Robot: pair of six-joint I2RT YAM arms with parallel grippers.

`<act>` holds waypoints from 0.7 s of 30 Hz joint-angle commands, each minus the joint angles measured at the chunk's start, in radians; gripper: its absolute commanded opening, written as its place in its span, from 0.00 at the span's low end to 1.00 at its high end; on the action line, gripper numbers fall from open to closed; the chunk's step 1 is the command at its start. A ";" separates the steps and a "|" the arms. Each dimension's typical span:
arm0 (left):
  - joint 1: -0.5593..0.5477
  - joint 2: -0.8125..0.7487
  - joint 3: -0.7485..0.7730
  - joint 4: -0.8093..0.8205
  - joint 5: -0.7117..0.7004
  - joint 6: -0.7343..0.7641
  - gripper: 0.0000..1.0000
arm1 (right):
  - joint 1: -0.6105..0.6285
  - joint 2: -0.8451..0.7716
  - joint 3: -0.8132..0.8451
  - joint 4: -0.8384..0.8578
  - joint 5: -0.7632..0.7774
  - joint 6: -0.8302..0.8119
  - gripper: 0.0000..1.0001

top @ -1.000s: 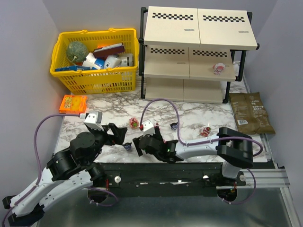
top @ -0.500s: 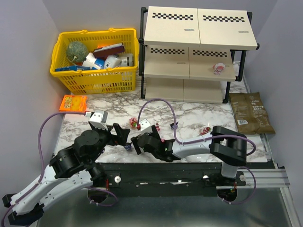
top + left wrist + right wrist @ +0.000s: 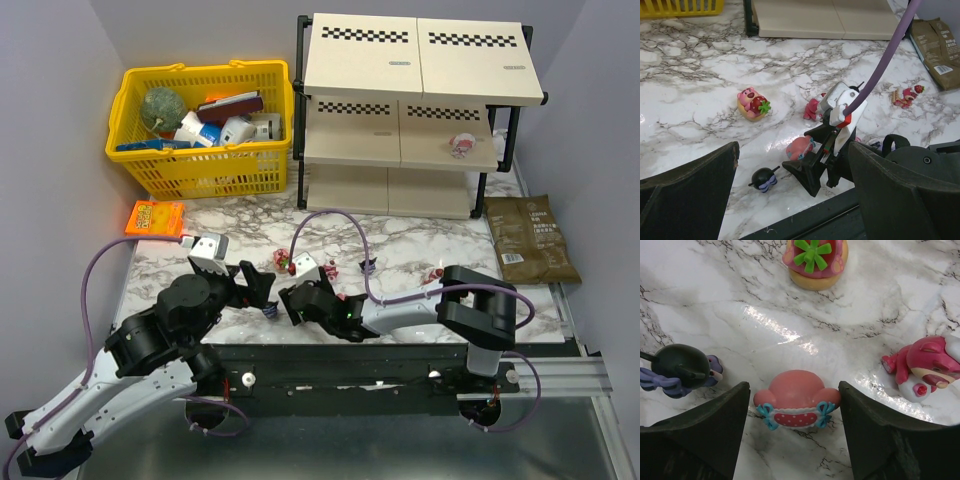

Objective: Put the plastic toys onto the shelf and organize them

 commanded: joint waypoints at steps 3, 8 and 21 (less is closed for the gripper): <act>0.010 0.006 -0.007 0.018 0.021 0.014 0.99 | -0.014 0.022 0.015 0.027 0.025 0.015 0.69; 0.010 0.004 -0.007 0.018 0.021 0.014 0.99 | -0.014 0.002 0.004 0.023 0.045 0.029 0.50; 0.013 -0.013 -0.007 0.017 0.018 0.014 0.99 | -0.016 -0.240 0.030 -0.115 0.099 -0.017 0.38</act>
